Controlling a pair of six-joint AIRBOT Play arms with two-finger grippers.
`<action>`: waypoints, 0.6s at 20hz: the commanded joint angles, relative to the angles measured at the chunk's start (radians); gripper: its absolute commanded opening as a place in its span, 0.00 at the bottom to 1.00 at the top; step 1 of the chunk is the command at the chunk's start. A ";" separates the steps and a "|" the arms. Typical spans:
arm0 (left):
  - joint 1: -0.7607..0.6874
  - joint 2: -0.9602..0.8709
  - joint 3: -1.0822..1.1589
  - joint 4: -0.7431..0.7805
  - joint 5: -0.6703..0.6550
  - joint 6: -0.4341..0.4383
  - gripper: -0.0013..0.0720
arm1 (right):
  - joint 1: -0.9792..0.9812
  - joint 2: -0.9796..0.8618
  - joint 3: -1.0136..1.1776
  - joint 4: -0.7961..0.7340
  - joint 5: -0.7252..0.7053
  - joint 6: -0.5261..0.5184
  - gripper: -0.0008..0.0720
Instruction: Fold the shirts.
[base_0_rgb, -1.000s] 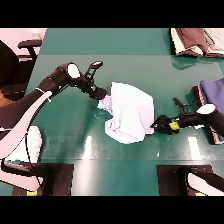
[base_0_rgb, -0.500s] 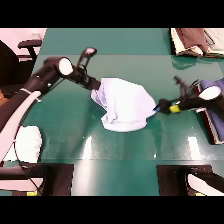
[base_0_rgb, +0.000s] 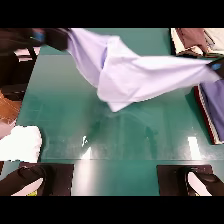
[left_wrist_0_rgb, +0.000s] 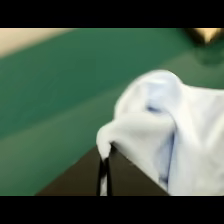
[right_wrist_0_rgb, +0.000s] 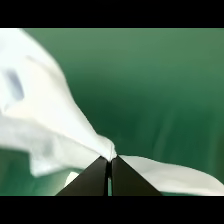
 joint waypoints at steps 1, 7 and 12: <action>0.000 0.205 0.028 0.009 0.016 0.029 0.05 | -0.055 0.074 0.175 -0.026 0.017 -0.019 0.03; 0.000 0.392 0.028 0.021 -0.020 0.057 0.05 | -0.233 0.025 0.428 -0.022 0.062 -0.035 0.03; 0.000 0.242 -0.021 0.211 -0.330 -0.022 0.05 | -0.198 -0.256 0.613 -0.022 0.215 -0.003 0.03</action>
